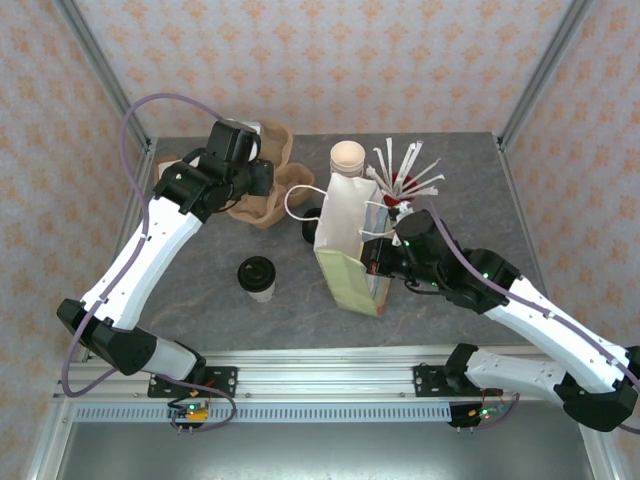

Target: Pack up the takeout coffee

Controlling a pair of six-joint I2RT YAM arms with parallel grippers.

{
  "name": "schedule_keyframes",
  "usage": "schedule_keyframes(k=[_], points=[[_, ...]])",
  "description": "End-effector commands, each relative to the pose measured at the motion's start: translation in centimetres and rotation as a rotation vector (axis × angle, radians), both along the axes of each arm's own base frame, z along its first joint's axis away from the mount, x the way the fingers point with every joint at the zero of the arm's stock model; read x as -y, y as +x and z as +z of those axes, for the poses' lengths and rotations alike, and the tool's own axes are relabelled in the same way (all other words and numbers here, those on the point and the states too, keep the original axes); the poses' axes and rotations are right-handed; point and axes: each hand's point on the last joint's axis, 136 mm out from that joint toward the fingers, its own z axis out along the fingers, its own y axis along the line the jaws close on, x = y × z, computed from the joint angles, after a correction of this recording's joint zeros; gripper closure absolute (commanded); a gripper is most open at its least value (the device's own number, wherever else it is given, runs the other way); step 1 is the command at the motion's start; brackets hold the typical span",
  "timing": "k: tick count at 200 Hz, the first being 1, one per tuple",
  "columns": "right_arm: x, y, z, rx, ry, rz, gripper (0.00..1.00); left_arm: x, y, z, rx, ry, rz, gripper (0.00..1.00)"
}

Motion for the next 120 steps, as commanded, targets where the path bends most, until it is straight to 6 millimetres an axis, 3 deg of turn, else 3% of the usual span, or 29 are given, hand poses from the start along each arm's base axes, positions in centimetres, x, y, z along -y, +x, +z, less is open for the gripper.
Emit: schedule_keyframes(k=[1,59,81,120], points=[[-0.1,0.6,1.3,0.033,0.046,-0.042,1.00,-0.6,-0.1,1.6,0.042,0.004,0.007,0.66],[-1.3,0.2,0.1,-0.004,0.076,-0.026,0.99,-0.8,-0.3,2.7,0.061,0.004,0.010,0.66],[-1.7,-0.1,-0.4,-0.018,0.057,0.002,0.88,-0.9,-0.5,3.8,0.080,-0.008,0.006,0.66],[0.7,0.1,0.7,0.054,-0.076,-0.013,0.60,-1.3,-1.5,6.1,0.123,-0.033,0.009,0.66]])
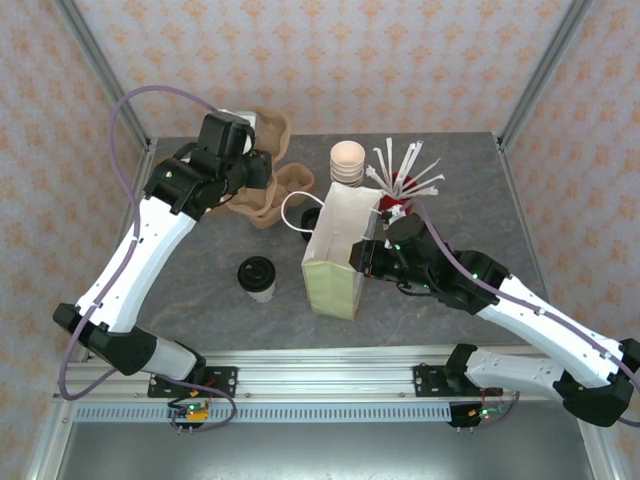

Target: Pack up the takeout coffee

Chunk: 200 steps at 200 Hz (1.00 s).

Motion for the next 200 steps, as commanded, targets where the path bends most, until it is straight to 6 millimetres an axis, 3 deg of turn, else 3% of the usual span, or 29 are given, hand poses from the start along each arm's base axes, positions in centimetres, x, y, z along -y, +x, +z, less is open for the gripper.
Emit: schedule_keyframes(k=[1,45,103,134,172,200], points=[[1.7,0.2,1.9,0.075,-0.070,-0.017,0.60,-1.2,-1.5,2.8,0.056,-0.003,0.010,0.66],[4.8,0.7,4.1,0.163,-0.204,-0.043,0.37,0.9,-4.2,5.4,0.100,-0.093,-0.081,0.66],[7.5,2.4,6.9,0.234,-0.243,-0.057,0.32,8.7,-9.1,7.4,0.065,-0.287,-0.301,0.66],[9.8,4.5,6.2,0.238,-0.326,-0.128,0.31,12.8,-10.2,8.0,0.046,-0.457,-0.331,0.66],[13.0,7.2,5.2,0.230,-0.361,-0.245,0.31,15.5,-9.9,5.2,-0.028,-0.539,-0.234,0.65],[13.0,8.6,3.6,0.213,-0.377,-0.251,0.32,16.4,-9.7,3.0,-0.063,-0.508,-0.143,0.65]])
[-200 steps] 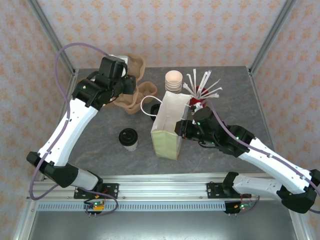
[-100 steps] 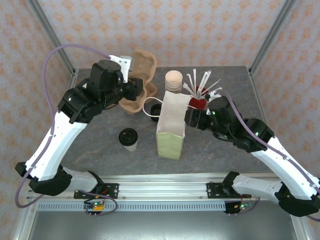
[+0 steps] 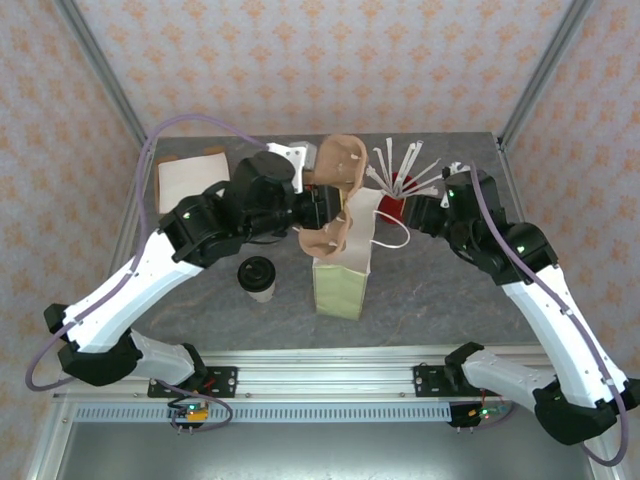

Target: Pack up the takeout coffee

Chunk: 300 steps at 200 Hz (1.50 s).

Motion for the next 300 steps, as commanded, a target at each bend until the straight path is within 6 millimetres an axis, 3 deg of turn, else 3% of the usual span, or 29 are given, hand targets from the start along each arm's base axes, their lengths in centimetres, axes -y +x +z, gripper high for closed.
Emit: schedule_keyframes(k=[1,54,106,138,208,211,300], points=[[-0.2,1.3,-1.1,0.005,-0.032,0.015,0.32,0.7,0.9,-0.7,-0.026,-0.043,0.126,0.65],[0.0,2.0,-2.9,0.000,-0.075,0.015,0.32,2.2,2.5,-2.5,-0.023,0.069,0.220,0.65],[0.0,2.3,-2.8,-0.005,-0.055,0.041,0.31,2.6,2.8,-4.3,0.022,0.198,0.264,0.66],[-0.8,3.1,-1.7,-0.004,0.103,0.082,0.32,2.9,2.7,-5.5,0.039,0.264,0.273,0.66],[-4.1,6.2,-0.3,0.024,0.224,0.203,0.32,2.4,2.8,-6.7,0.061,0.340,0.269,0.67],[-4.3,6.5,-0.9,0.005,0.220,0.206,0.32,2.4,2.8,-6.7,0.062,0.340,0.269,0.67],[-3.4,7.6,-2.1,-0.013,0.178,0.153,0.32,3.4,4.2,-8.3,0.056,0.319,0.289,0.68]])
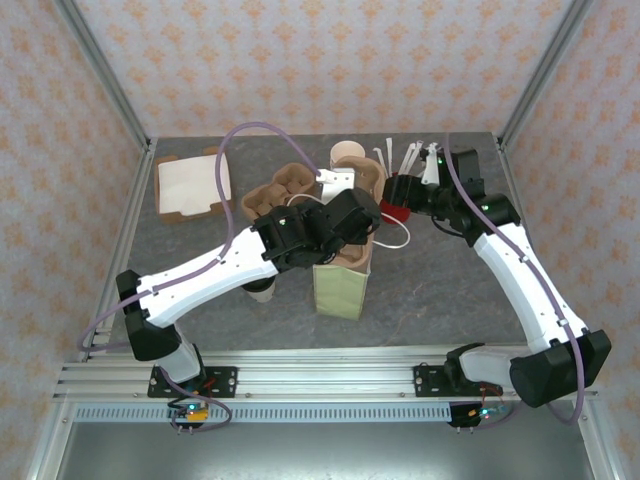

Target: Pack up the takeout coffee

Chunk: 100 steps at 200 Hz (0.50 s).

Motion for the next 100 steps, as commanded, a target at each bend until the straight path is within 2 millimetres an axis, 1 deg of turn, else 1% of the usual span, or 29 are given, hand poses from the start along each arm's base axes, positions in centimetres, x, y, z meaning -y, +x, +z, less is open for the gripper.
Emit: schedule_keyframes(k=[1,24,51,65,80,100], points=[[0.4,0.5,1.5,0.048,0.005,-0.023,0.32,0.0,1.0,-0.3,0.028,0.003,0.040,0.68],[0.4,0.4,1.0,0.035,0.004,-0.022,0.32,0.4,1.2,0.0,0.020,-0.013,0.034,0.68],[0.6,0.4,1.2,0.044,-0.010,-0.027,0.32,0.4,1.3,0.9,0.030,-0.040,0.040,0.68],[0.7,0.4,1.2,0.048,-0.012,-0.032,0.32,0.2,1.4,0.9,0.031,-0.044,0.053,0.68],[0.7,0.4,1.1,0.045,-0.013,-0.030,0.32,0.4,1.4,0.6,0.018,-0.062,0.052,0.68],[0.7,0.3,0.9,0.041,-0.018,-0.027,0.32,0.6,1.5,1.2,0.017,-0.097,0.049,0.68]])
